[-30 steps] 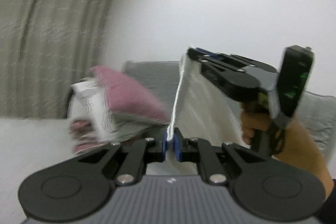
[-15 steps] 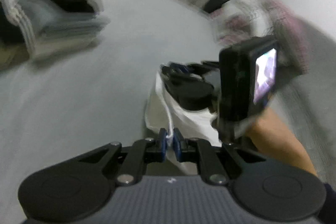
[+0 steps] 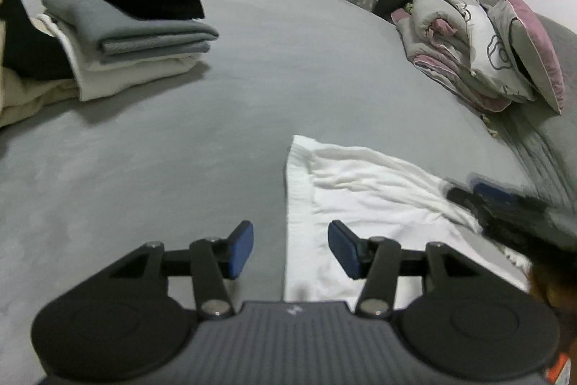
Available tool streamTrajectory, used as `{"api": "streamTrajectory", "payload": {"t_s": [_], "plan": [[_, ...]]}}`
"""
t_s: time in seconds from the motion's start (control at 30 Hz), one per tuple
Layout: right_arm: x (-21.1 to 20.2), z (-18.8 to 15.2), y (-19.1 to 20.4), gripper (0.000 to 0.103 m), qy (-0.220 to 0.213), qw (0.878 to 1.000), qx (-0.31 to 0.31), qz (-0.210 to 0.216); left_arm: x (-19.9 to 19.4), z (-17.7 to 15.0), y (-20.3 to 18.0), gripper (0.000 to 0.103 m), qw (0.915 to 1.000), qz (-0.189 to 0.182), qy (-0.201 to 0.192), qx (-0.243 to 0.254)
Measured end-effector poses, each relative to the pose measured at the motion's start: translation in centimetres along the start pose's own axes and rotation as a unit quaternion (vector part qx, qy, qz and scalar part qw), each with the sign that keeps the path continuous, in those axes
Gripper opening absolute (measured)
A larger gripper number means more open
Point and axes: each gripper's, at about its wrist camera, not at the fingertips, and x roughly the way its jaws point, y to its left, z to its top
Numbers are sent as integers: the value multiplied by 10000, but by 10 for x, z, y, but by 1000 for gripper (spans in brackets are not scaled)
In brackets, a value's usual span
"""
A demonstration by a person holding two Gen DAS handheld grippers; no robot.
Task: Fold clothes
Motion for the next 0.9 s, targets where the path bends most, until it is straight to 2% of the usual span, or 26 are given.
{"api": "streamTrajectory", "payload": {"t_s": [0.13, 0.27, 0.33, 0.43, 0.53, 0.63, 0.73, 0.77, 0.8, 0.83, 0.87, 0.9], "plan": [[-23, -43, -54, 53, 400, 9963, 691, -306, 35, 19, -19, 48, 10000, 31, -27, 81], [-25, -86, -92, 53, 707, 9866, 1454, -221, 77, 29, -37, 48, 9993, 126, 43, 357], [-23, -88, -109, 53, 805, 9815, 1692, -385, 91, 30, -41, 48, 9985, 248, -15, 488], [-34, -83, -146, 53, 482, 9747, 2128, -485, 107, 25, -41, 48, 9970, 445, -40, 634], [-41, -83, -183, 53, 377, 9622, 2584, -778, 114, 21, -46, 49, 9946, 557, -75, 876], [-37, -88, -203, 53, 521, 9528, 2836, -952, 118, 16, -53, 49, 9913, 714, -145, 1098], [-28, -90, -194, 53, 750, 9612, 2512, -864, 121, 8, -63, 48, 9865, 893, -190, 1359], [-24, -89, -186, 53, 810, 9652, 2364, -769, 122, 6, -67, 46, 9845, 940, -200, 1469], [-21, -89, -180, 53, 856, 9679, 2265, -674, 123, 4, -69, 34, 9825, 992, -209, 1562], [-16, -89, -171, 53, 907, 9706, 2155, -573, 123, 3, -70, 12, 9805, 1073, -227, 1630], [-11, -89, -162, 53, 964, 9738, 2002, -489, 122, 4, -70, 4, 9790, 1154, -252, 1663], [-5, -89, -152, 51, 1029, 9777, 1778, -431, 121, 6, -68, 4, 9800, 1136, -258, 1615]]}}
